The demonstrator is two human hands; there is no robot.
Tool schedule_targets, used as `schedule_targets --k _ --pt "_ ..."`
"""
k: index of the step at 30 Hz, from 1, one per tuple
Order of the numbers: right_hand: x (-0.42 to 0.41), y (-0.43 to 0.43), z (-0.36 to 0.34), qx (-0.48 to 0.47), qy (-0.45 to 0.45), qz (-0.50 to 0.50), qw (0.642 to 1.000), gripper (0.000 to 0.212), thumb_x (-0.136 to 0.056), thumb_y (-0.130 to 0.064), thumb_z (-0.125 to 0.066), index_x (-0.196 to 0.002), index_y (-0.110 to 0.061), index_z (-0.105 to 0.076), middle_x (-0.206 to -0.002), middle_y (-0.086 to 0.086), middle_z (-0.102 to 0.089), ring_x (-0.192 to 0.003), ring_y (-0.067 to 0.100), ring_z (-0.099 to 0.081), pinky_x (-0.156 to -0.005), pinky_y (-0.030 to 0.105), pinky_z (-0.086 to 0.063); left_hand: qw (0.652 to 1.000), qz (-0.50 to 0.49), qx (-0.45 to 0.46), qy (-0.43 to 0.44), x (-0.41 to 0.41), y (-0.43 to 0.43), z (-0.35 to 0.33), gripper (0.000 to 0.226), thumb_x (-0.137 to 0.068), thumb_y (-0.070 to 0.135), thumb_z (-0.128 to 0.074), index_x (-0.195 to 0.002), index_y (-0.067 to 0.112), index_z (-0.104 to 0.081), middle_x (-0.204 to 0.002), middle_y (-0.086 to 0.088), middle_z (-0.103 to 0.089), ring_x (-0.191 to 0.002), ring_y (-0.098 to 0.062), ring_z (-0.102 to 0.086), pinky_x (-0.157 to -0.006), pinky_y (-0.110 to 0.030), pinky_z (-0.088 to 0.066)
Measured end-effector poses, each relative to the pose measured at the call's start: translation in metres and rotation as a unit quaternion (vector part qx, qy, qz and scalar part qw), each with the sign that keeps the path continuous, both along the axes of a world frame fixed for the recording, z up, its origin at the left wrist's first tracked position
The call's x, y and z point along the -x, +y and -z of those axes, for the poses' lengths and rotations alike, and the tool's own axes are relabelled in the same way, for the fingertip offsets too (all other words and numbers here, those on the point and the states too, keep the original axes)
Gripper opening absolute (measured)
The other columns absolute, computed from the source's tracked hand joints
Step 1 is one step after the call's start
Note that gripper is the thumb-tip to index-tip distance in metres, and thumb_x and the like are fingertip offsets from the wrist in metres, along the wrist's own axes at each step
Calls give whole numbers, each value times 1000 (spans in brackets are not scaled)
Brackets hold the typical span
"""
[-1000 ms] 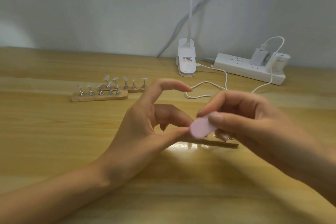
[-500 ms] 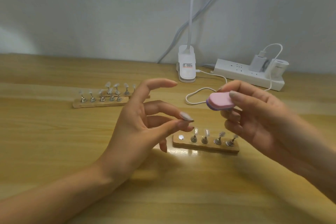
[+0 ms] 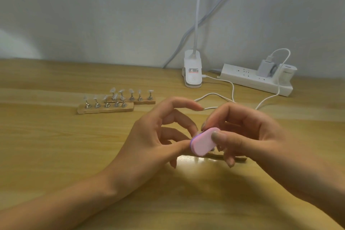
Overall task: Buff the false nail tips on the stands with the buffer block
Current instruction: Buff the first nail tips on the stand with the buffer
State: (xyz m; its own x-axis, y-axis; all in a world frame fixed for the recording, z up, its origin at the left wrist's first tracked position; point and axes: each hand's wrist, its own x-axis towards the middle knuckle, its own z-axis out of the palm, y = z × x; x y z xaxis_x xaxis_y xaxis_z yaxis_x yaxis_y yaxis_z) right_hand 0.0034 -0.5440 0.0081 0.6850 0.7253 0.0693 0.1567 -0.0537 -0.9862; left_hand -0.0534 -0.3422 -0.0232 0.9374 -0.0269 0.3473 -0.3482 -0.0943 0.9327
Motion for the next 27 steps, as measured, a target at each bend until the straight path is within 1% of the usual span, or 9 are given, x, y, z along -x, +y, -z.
schedule_targets --k 3,7,12,15,17,19,21,24,27 --pt "-2 0 0 3 -4 19 1000 22 -76 -41 -76 -89 -24 -73 -90 5 -72 -70 10 -59 -57 21 -51 1000 -13 1 -16 -1 1 2 48 -80 3 -76 -114 35 -63 -85 -1 -72 -64 -19 -72 -44 -22 -47" --pt "-5 0 2 -5 16 20 1000 22 -74 -37 -78 -88 -21 -72 -88 2 -73 -66 9 -59 -55 19 -51 999 -17 16 -29 -1 2 2 51 -80 1 -75 -117 34 -61 -82 -3 -71 -67 -16 -71 -46 -26 -53" --pt "-6 0 3 -29 71 25 997 19 -74 -30 -85 -84 -20 -72 -82 -1 -69 -60 7 -56 -52 17 -49 998 -7 29 -48 -1 2 0 57 -79 0 -76 -123 29 -56 -79 -5 -71 -72 -14 -70 -41 -25 -49" --pt "-6 1 3 -52 95 30 994 16 -73 -27 -83 -81 -19 -71 -82 1 -67 -61 9 -57 -53 18 -50 998 -11 37 -50 0 2 0 54 -79 4 -79 -122 29 -57 -79 -3 -71 -71 -12 -68 -40 -24 -47" --pt "-4 1 4 -56 95 20 994 19 -77 -27 -85 -82 -18 -69 -86 4 -68 -62 10 -57 -55 18 -50 998 -17 35 -52 0 1 -1 52 -78 10 -82 -121 29 -58 -78 0 -71 -72 -11 -69 -40 -23 -46" --pt "-3 1 3 -49 91 12 995 19 -73 -29 -82 -82 -18 -68 -87 4 -69 -61 9 -56 -56 18 -51 998 -25 26 -51 1 0 -2 50 -76 18 -81 -118 32 -59 -77 2 -71 -74 -9 -69 -41 -21 -45" --pt "-5 -1 1 -45 86 10 995 24 -72 -31 -85 -83 -18 -69 -88 5 -70 -61 9 -57 -56 19 -51 998 -28 14 -46 1 -1 -3 49 -74 23 -82 -116 33 -59 -77 4 -72 -74 -6 -69 -42 -20 -45" --pt "-9 -2 1 -48 92 28 994 23 -74 -28 -89 -80 -18 -69 -84 4 -68 -63 9 -58 -57 18 -52 999 -38 9 -37 2 -1 -3 51 -73 18 -85 -114 32 -58 -74 5 -71 -68 -4 -68 -41 -23 -46" --pt "-7 1 5 -54 101 3 993 17 -76 -24 -82 -83 -16 -68 -85 4 -67 -63 9 -58 -57 19 -52 999 -26 14 -33 3 -2 -2 52 -73 17 -83 -115 33 -57 -71 2 -66 -68 -11 -70 -41 -26 -49"
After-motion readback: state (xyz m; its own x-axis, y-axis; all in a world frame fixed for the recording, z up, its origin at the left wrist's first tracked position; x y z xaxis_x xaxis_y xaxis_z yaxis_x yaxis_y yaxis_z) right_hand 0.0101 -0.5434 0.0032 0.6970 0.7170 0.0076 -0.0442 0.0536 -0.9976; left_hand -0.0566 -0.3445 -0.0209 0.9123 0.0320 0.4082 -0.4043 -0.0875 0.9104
